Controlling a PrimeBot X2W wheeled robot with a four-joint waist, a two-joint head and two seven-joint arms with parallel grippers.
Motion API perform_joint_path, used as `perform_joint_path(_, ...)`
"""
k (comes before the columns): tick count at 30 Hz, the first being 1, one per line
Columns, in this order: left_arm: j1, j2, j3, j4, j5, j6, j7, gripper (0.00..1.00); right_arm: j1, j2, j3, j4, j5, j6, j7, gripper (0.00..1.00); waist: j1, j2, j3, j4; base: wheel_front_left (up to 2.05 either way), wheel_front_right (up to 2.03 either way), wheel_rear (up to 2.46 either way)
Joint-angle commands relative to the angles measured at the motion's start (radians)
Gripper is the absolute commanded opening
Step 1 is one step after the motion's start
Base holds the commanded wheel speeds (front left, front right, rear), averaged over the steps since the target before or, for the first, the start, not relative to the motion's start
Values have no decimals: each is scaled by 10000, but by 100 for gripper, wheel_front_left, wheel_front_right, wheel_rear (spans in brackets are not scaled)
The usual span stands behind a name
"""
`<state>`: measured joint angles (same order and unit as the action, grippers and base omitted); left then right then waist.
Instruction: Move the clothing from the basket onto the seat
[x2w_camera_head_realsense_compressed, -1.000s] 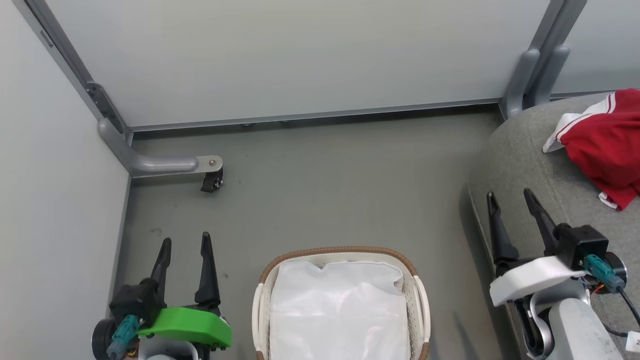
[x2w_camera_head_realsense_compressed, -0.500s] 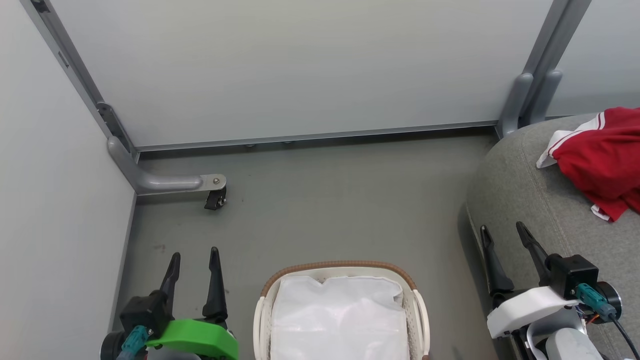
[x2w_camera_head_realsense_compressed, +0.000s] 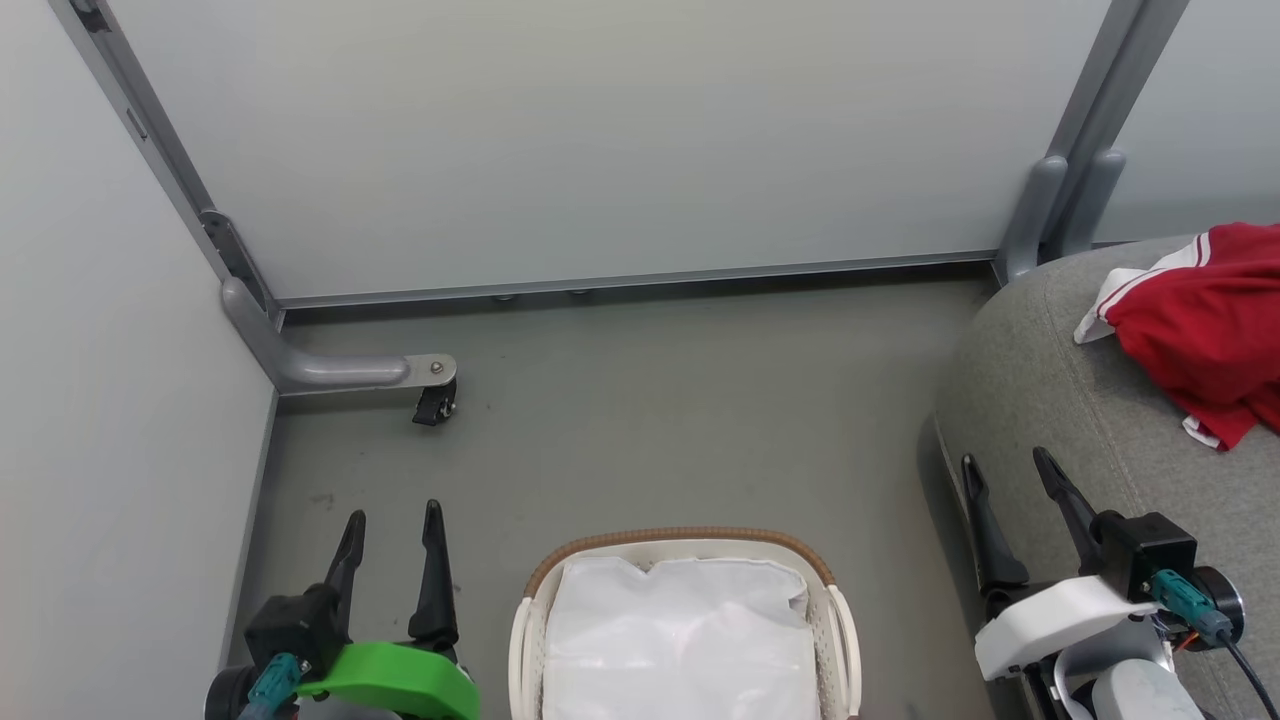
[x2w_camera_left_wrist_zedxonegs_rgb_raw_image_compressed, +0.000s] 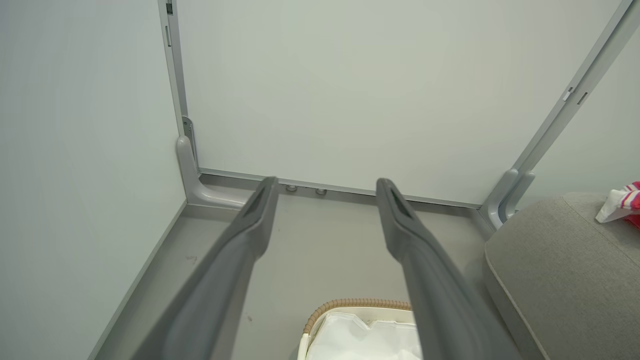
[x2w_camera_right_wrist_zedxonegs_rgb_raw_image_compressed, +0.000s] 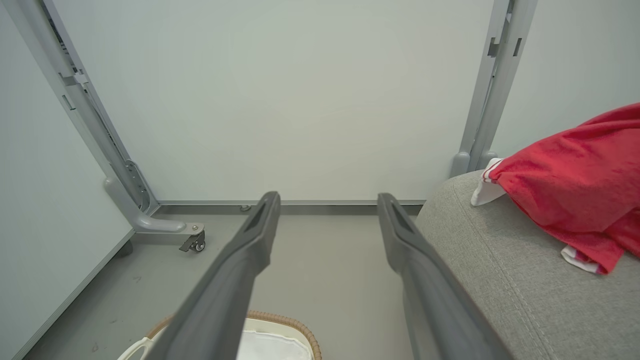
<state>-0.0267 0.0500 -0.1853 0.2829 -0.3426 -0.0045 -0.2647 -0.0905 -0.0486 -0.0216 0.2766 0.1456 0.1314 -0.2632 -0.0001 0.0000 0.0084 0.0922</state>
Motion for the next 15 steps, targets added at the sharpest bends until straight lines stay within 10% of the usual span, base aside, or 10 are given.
perform_joint_path(1,13,11,22,19,36,-30,9,100,163,-36,3,19,31,-15,-22,100,1,0,-3,0,0,0,0)
perform_joint_path(8,-13,11,38,-9,-97,-125,9,100,158,-36,40,84,57,-15,-21,100,1,0,1,-21,0,0,0)
perform_joint_path(9,0,0,12,15,-89,-104,0,0,6,0,38,64,30,0,0,0,1,0,0,-22,0,0,0)
perform_joint_path(15,20,4,33,287,-528,-141,106,0,15,69,-63,409,493,0,196,0,1,0,-2,-39,0,0,0)
